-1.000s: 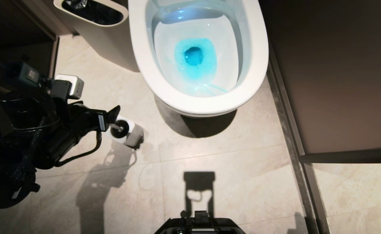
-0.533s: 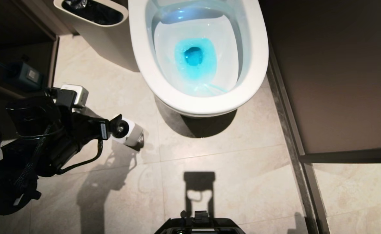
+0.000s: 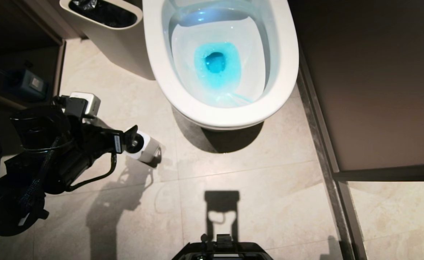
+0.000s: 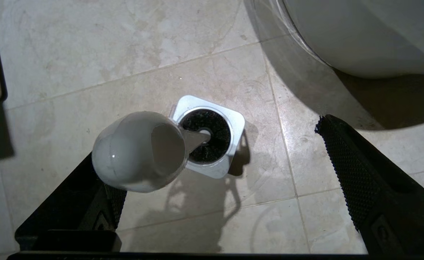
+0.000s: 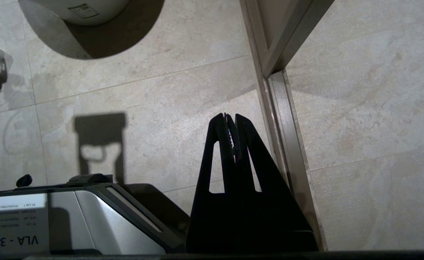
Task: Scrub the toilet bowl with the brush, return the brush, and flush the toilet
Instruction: Pick up the toilet brush
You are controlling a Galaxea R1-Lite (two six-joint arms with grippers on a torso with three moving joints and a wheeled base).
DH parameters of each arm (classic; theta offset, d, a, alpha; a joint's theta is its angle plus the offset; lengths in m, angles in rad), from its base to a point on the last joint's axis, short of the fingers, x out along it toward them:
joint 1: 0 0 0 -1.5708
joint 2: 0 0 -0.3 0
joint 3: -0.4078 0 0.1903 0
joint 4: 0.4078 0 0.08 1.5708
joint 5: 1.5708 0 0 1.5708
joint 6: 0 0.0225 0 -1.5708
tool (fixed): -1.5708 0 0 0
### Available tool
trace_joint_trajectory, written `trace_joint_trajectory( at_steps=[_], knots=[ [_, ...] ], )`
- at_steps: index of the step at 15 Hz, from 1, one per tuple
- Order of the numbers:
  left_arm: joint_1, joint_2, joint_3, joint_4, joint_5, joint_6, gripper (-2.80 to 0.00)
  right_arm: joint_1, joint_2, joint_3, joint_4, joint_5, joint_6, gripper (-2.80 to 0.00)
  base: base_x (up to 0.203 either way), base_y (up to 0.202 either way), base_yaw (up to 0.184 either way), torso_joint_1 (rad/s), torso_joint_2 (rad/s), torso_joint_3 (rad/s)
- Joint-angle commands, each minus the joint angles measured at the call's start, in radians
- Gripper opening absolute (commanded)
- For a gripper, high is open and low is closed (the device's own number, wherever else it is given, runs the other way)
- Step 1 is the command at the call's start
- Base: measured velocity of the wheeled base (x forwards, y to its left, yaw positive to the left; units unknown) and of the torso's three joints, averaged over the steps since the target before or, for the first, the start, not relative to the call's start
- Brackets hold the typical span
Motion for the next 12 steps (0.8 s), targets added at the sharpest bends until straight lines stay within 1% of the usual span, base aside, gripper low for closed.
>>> trace_joint_trajectory(
  at_steps=[1,3,5,7,9,10,12],
  knots=[
    [0.003,-0.008,-0.001,-0.006,0.002,0.001,0.0,0.0,0.0,0.0,0.0,0.001,0.0,-2.8,0.0,0.0,0.0,0.0,0.0,0.0],
    [0.006,-0.007,-0.001,-0.005,0.002,0.003,0.0,0.0,0.0,0.0,0.0,0.0,0.0,-2.8,0.0,0.0,0.0,0.0,0.0,0.0],
    [0.024,-0.004,0.0,-0.005,0.001,0.005,0.0,0.0,0.0,0.0,0.0,0.0,0.0,-2.8,0.0,0.0,0.0,0.0,0.0,0.0],
    [0.07,0.004,-0.002,-0.005,-0.005,0.006,0.0,0.0,0.0,0.0,0.0,0.0,0.0,-2.8,0.0,0.0,0.0,0.0,0.0,0.0],
    [0.124,0.014,-0.003,-0.005,-0.031,0.007,0.0,0.0,0.0,0.0,0.0,0.0,0.0,-2.8,0.0,0.0,0.0,0.0,0.0,0.0],
    [0.139,0.015,-0.007,-0.005,-0.04,0.005,0.0,0.0,0.0,0.0,0.0,0.0,0.0,-2.8,0.0,0.0,0.0,0.0,0.0,0.0],
    [0.14,0.016,-0.021,-0.005,-0.041,0.001,0.0,0.0,0.0,0.0,-0.001,0.0,0.0,-2.8,0.0,0.0,0.0,0.0,0.0,0.0]
  ],
)
